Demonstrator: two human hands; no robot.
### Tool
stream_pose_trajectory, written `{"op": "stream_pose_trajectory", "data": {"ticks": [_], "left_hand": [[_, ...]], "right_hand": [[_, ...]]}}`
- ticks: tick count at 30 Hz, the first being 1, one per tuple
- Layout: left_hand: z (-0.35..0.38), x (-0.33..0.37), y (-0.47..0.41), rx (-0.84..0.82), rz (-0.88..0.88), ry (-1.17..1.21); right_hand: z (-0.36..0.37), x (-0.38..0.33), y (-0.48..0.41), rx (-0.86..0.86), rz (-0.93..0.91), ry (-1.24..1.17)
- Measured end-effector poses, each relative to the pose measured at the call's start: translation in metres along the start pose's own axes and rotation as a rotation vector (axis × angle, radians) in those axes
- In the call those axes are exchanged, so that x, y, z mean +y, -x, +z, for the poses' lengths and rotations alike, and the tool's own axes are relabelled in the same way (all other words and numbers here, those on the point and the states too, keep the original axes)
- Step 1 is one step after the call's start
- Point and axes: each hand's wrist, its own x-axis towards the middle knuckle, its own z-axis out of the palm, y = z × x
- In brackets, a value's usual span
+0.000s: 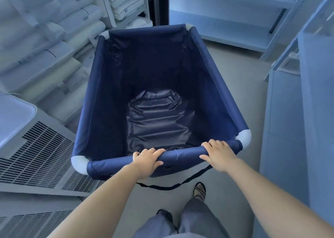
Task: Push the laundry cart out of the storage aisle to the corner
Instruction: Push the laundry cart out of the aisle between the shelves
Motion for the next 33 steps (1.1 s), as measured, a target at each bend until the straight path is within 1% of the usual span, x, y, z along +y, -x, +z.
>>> {"op": "stream_pose_trajectory", "data": {"ticks": [7,11,15,21,25,29,33], "left_hand": [[0.020,0.000,0.027,0.006,0.011,-0.038],[0.034,0.001,0.040,0.002,0.000,-0.066],[0.047,0.006,0.057,0.012,-0.021,-0.090],[0.047,0.016,0.083,-0.064,-0.034,-0.161],[0.057,0.014,0.107,0.004,-0.007,-0.119],[0.067,-0.011,0.135,0.053,-0.014,-0.114],[0.086,-0.024,0.155,0.101,-0.016,-0.099]], "right_hand": [[0.020,-0.019,0.036,-0.003,0.054,-0.037],[0.030,-0.027,0.056,-0.033,0.074,-0.078],[0.040,-0.038,0.078,-0.020,0.092,-0.114],[0.051,-0.051,0.113,-0.034,0.090,-0.181],[0.059,-0.071,0.134,-0.033,0.143,-0.162],[0.055,-0.096,0.149,-0.123,0.213,-0.203],[0.052,-0.127,0.167,-0.126,0.139,-0.289]]}}
